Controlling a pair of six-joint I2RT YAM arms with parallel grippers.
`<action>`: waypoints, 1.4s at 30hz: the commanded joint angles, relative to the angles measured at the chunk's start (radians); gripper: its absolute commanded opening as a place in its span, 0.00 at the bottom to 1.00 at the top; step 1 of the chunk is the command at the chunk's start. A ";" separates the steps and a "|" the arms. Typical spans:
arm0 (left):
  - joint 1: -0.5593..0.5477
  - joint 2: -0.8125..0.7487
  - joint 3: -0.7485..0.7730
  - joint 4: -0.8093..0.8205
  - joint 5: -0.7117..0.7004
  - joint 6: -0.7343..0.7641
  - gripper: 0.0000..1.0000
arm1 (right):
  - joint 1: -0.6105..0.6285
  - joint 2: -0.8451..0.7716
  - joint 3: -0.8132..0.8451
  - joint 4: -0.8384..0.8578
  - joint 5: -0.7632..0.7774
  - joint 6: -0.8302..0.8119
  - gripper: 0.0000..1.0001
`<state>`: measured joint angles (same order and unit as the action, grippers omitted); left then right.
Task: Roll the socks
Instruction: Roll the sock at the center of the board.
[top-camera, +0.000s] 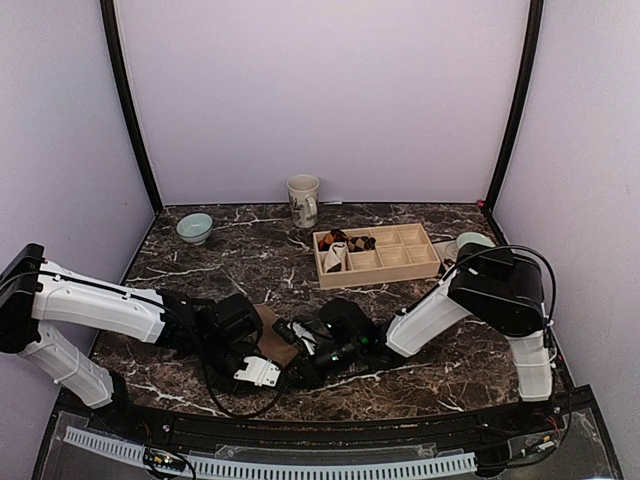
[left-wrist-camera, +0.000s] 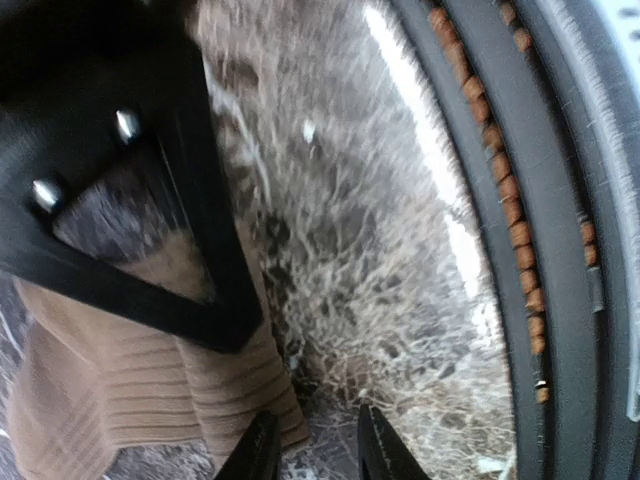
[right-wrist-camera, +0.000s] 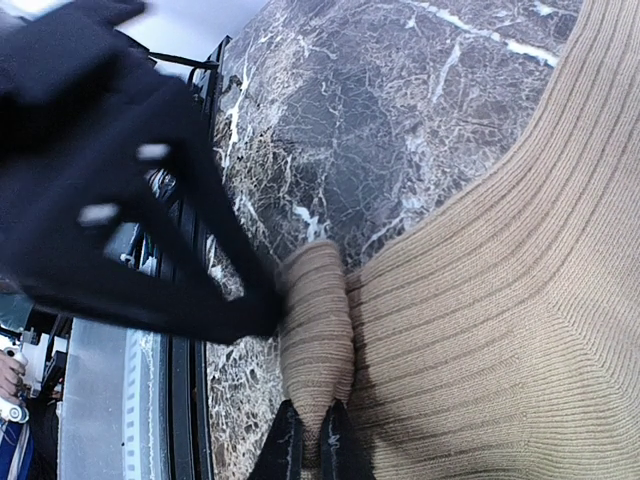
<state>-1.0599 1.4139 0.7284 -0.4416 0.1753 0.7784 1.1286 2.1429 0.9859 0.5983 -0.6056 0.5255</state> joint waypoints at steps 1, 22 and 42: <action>-0.002 0.032 -0.025 0.087 -0.126 -0.038 0.29 | -0.013 0.116 -0.072 -0.225 0.078 0.008 0.02; -0.015 0.049 -0.028 0.142 -0.133 -0.070 0.33 | -0.014 0.112 -0.074 -0.199 0.078 0.023 0.03; -0.012 0.096 -0.022 0.123 -0.074 -0.031 0.00 | -0.014 0.038 -0.117 -0.153 0.139 0.017 0.06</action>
<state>-1.0714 1.4986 0.7113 -0.2665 0.0341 0.7498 1.1286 2.1387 0.9623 0.6487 -0.5812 0.5510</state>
